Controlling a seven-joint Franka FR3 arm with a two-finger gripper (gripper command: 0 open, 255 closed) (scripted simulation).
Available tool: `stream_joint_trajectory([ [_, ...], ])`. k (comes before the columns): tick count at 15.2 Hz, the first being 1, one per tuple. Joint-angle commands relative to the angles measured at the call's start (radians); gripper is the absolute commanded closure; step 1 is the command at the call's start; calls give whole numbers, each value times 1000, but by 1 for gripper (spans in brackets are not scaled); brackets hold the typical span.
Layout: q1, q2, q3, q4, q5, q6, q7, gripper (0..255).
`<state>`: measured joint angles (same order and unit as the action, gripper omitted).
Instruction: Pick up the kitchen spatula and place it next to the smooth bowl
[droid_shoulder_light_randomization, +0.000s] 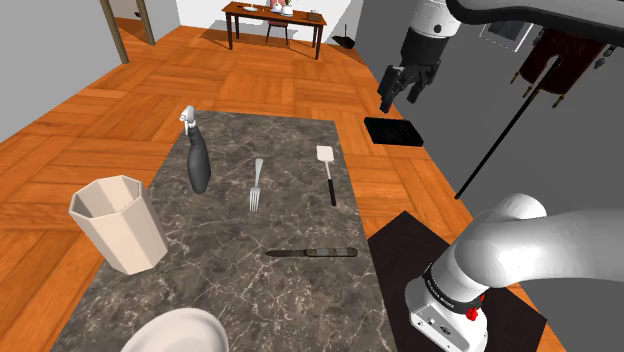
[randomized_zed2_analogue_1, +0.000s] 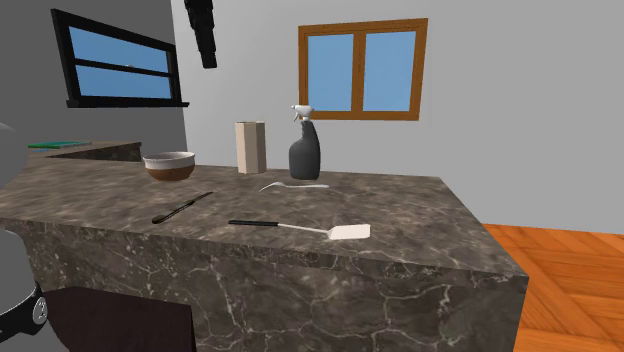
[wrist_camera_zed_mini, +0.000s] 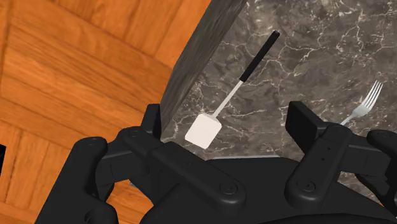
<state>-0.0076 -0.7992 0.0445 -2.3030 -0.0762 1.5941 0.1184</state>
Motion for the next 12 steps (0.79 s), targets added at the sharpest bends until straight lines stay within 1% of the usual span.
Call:
stream_joint_trajectory([
  [1, 0, 0, 0, 0, 0, 0, 0, 0],
  [7, -35, 131, 30, -79, 47, 164, 147, 0],
  [12, -61, 271, 52, -113, 82, 304, 262, 0],
])
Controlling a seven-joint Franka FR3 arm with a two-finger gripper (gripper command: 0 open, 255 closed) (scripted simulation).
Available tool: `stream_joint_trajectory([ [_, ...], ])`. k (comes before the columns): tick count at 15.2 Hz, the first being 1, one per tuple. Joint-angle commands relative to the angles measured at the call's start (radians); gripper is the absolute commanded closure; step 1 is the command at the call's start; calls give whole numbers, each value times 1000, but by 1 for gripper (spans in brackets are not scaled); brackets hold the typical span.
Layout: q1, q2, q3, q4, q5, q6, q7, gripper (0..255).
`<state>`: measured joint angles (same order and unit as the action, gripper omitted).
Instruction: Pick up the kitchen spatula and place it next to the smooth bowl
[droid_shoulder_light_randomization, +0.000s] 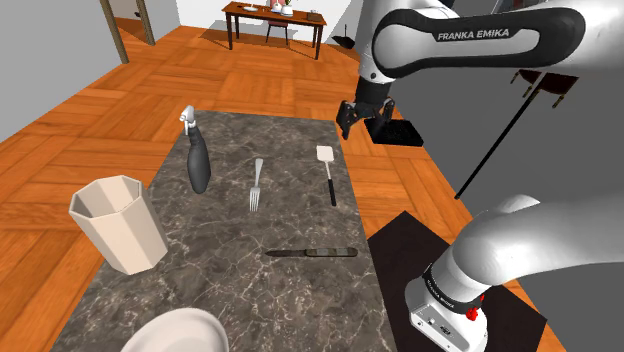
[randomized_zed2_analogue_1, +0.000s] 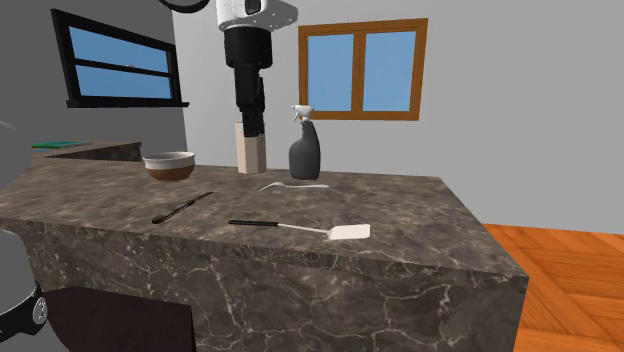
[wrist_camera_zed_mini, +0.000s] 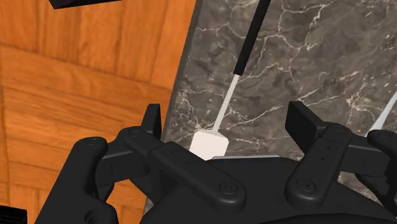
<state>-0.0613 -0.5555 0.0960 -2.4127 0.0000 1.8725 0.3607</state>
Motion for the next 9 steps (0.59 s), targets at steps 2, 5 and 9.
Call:
stream_joint_trajectory([
  [2, -17, 91, 8, -9, 18, 82, 64, 0],
  [5, -30, 192, 17, -8, 36, 164, 128, 0],
  [9, -44, 336, 23, 9, 59, 268, 207, 0],
])
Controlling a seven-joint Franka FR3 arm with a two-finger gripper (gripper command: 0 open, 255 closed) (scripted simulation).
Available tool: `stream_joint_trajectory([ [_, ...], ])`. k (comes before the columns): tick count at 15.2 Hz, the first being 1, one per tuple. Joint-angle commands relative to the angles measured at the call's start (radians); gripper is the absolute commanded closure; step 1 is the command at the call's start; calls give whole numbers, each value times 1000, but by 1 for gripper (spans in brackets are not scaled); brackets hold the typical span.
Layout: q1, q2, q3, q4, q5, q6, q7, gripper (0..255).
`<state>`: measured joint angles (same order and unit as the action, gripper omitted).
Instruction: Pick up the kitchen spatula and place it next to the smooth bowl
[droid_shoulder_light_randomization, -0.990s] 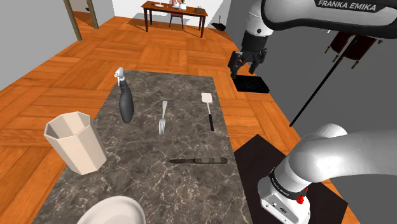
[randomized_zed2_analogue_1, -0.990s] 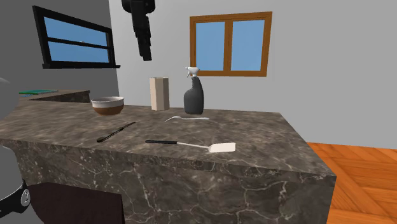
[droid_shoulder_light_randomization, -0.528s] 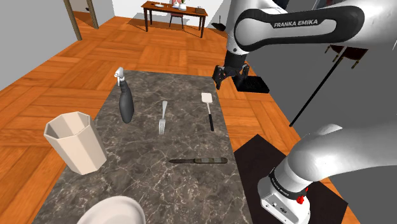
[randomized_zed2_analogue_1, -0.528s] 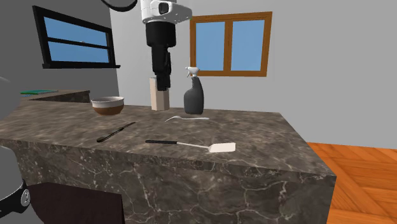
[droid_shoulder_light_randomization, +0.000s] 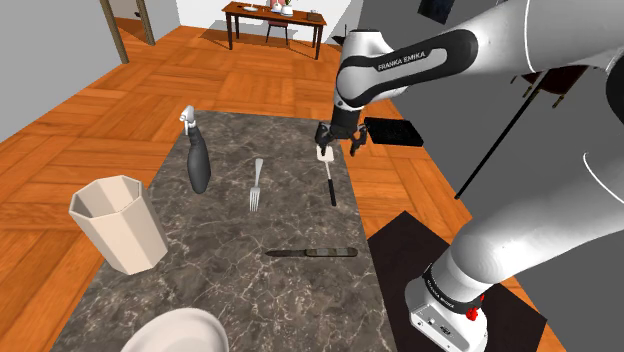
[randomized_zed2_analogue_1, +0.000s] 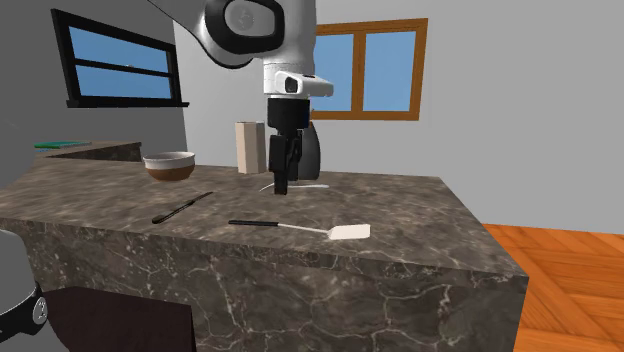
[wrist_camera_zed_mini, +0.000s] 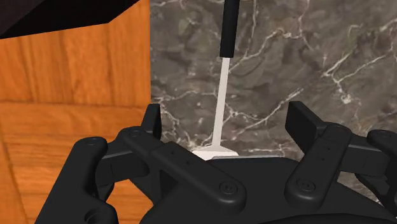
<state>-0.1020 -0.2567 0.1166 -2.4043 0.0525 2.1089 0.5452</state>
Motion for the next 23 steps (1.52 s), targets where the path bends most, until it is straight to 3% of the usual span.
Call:
stream_joint_trajectory([
  [1, -6, 74, 3, 8, 12, 56, 42, 0],
  [10, -6, 170, 8, -35, 16, 190, 63, 0],
  [18, -6, 170, 8, -34, 16, 190, 63, 0],
  [19, -6, 170, 8, -34, 16, 190, 63, 255],
  [23, -6, 170, 8, -34, 16, 190, 63, 255],
])
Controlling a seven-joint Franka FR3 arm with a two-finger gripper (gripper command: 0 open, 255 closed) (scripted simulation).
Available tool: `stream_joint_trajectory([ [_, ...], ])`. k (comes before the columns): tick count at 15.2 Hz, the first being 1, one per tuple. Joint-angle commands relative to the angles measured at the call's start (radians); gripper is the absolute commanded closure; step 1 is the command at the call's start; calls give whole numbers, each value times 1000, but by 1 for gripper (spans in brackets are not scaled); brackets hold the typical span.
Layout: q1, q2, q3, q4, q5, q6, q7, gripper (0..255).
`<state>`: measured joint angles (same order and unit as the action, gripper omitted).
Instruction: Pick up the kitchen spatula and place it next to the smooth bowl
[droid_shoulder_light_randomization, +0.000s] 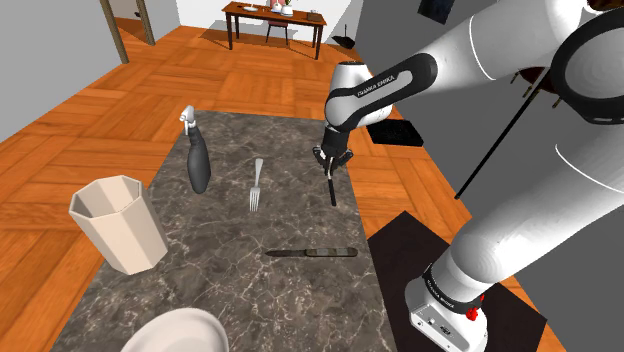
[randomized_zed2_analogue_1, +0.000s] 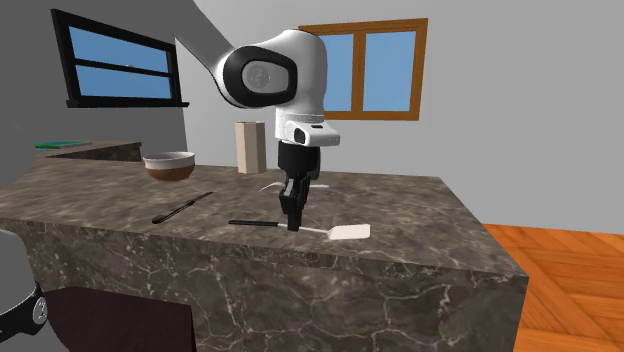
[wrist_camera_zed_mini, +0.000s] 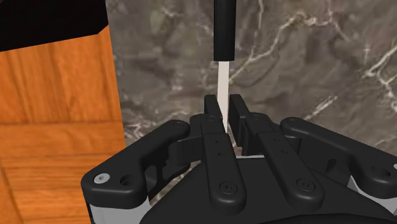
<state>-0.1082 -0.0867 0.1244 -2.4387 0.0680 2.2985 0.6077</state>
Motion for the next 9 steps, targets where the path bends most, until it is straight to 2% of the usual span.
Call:
stream_joint_trajectory([
  [1, 0, 0, 0, 0, 0, 0, 0, 255],
  [5, 0, 0, 0, 0, 0, 0, 0, 255],
  [9, 0, -36, -1, 21, 2, -57, 0, 255],
])
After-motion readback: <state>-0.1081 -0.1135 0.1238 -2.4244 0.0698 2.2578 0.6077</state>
